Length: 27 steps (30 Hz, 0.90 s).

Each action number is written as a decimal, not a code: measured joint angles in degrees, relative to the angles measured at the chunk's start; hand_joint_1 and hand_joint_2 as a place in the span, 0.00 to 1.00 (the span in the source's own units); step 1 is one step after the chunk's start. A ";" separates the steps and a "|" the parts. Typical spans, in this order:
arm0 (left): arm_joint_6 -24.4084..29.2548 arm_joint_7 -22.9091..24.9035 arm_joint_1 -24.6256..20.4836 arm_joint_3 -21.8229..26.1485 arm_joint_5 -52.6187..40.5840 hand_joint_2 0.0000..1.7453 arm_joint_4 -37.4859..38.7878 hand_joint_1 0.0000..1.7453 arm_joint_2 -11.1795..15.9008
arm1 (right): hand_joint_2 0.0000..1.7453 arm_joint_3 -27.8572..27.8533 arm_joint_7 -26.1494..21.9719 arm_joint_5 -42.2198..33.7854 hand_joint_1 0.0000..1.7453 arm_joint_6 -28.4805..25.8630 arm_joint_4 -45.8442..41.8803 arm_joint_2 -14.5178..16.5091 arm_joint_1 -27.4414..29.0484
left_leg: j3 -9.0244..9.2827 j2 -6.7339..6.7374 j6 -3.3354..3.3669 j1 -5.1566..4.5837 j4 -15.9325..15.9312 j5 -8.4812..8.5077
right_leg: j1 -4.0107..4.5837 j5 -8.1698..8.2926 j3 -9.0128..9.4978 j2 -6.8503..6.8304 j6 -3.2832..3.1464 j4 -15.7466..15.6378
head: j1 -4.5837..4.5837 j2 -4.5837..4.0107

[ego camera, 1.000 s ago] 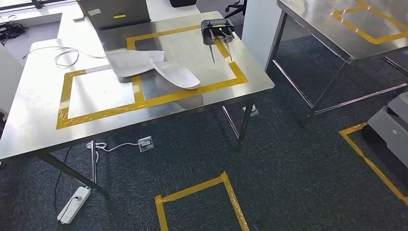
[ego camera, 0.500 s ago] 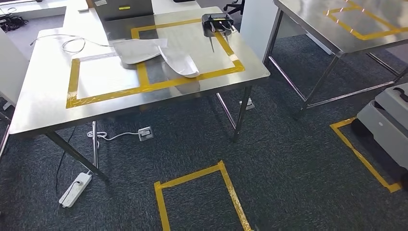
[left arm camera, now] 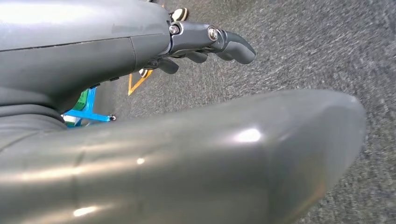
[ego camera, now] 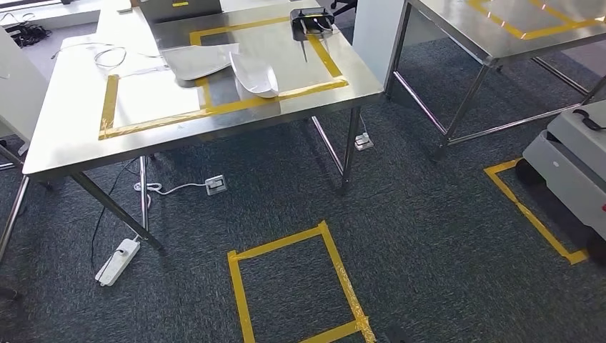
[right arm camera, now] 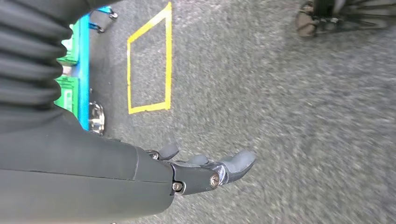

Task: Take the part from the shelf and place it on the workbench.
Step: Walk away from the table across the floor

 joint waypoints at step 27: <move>-1.37 -0.35 -1.77 -1.70 -2.57 0.00 0.46 0.00 -1.35 | 1.00 -0.79 -1.46 -0.70 0.00 -1.41 0.02 0.13 -0.01 | -7.25 0.12 -1.10 0.10 6.62 -4.49 | -0.27 -2.09 2.81 0.05 -0.55 -0.47 | -0.26 0.00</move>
